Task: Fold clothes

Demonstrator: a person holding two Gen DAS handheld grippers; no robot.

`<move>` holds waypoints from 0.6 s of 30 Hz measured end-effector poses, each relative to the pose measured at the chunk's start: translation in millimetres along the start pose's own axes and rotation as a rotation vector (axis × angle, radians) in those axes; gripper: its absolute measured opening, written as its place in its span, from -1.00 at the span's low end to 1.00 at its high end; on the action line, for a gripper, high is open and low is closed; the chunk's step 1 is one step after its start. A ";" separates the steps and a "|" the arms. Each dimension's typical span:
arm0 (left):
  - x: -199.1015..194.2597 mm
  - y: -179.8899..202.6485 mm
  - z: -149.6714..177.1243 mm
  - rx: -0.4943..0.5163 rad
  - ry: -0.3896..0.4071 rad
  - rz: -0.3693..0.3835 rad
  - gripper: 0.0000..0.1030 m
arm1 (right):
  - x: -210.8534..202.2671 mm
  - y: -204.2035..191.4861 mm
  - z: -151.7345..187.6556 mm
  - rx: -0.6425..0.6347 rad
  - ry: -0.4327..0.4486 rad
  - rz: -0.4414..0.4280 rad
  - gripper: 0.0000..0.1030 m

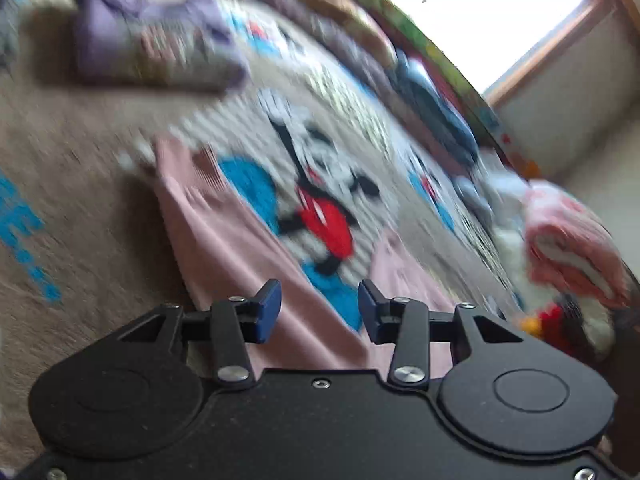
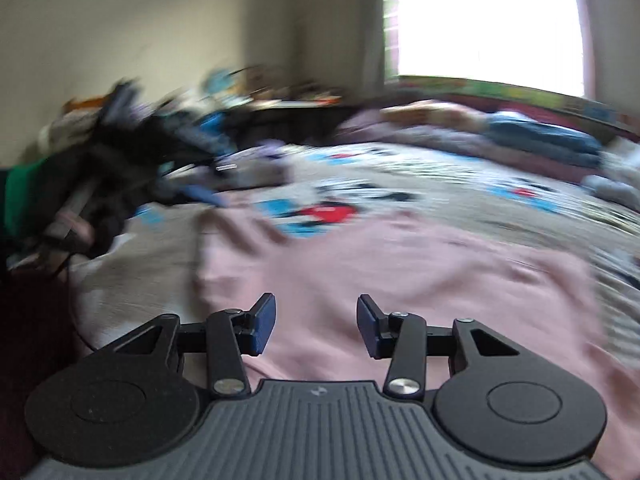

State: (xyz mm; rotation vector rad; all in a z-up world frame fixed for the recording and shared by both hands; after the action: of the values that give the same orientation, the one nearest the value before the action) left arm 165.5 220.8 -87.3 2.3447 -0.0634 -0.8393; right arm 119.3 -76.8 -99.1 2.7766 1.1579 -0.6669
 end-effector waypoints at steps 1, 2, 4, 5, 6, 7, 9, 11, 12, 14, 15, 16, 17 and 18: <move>7.3 -0.1 -3.3 0.016 -0.038 0.017 -0.21 | 16.2 -14.2 -6.7 -0.024 -0.022 -0.024 -0.16; 17.6 -0.3 -6.6 0.029 -0.088 0.038 -0.13 | 29.7 -27.1 -12.0 -0.045 -0.043 -0.043 -0.17; 45.8 -5.2 -17.3 0.043 -0.123 0.015 -0.12 | 57.2 -47.2 -20.9 -0.082 -0.089 -0.069 -0.17; 62.3 -11.6 -24.4 0.037 -0.133 0.004 -0.12 | 69.3 -54.6 -22.3 -0.094 -0.114 -0.075 -0.17; 75.3 -21.3 -32.0 -0.002 -0.138 0.009 -0.13 | 79.5 -60.4 -20.0 -0.108 -0.147 -0.083 -0.17; 78.0 -28.1 -39.1 -0.047 -0.126 0.027 -0.13 | 89.8 -66.1 -17.7 -0.123 -0.181 -0.090 -0.17; 70.0 -34.1 -52.0 -0.076 -0.076 0.074 -0.12 | 98.9 -74.0 -13.0 -0.144 -0.219 -0.092 -0.09; 53.9 -36.7 -55.4 -0.046 -0.042 0.108 -0.11 | 97.0 -78.5 -8.2 -0.159 -0.230 -0.081 -0.09; 45.1 -41.2 -53.4 -0.055 -0.037 0.132 -0.11 | 96.1 -80.7 -5.8 -0.166 -0.236 -0.076 -0.09; 29.6 -48.5 -46.6 -0.056 -0.032 0.160 -0.11 | 87.2 -82.2 -7.1 -0.183 -0.226 -0.065 -0.13; 23.7 -52.5 -42.5 -0.060 -0.031 0.176 -0.10 | 84.9 -87.0 -9.6 -0.204 -0.206 -0.060 -0.13; 22.8 -58.1 -40.7 -0.074 -0.026 0.186 -0.10 | 82.5 -91.7 -12.2 -0.226 -0.187 -0.055 -0.13; 25.4 -64.7 -41.5 -0.094 -0.016 0.186 -0.07 | 80.3 -96.4 -14.8 -0.247 -0.167 -0.050 -0.12; 27.9 -71.3 -42.3 -0.115 -0.006 0.186 -0.06 | 82.8 -101.5 -16.1 -0.269 -0.163 -0.055 -0.12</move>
State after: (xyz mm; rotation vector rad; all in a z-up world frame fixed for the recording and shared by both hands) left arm 201.0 294.0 -119.5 2.1901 -0.2260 -0.7385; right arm 106.9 54.3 -107.6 2.4293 1.1958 -0.6723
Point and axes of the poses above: each gripper's, at about its wrist camera, not at the fingertips, and x roughly the way its jaws point, y to its right, z to its underside, the point moved 2 cm from there along x, roughly the way its jaws point, and after that the axes turned 5 degrees about x, right-handed, at the moved point
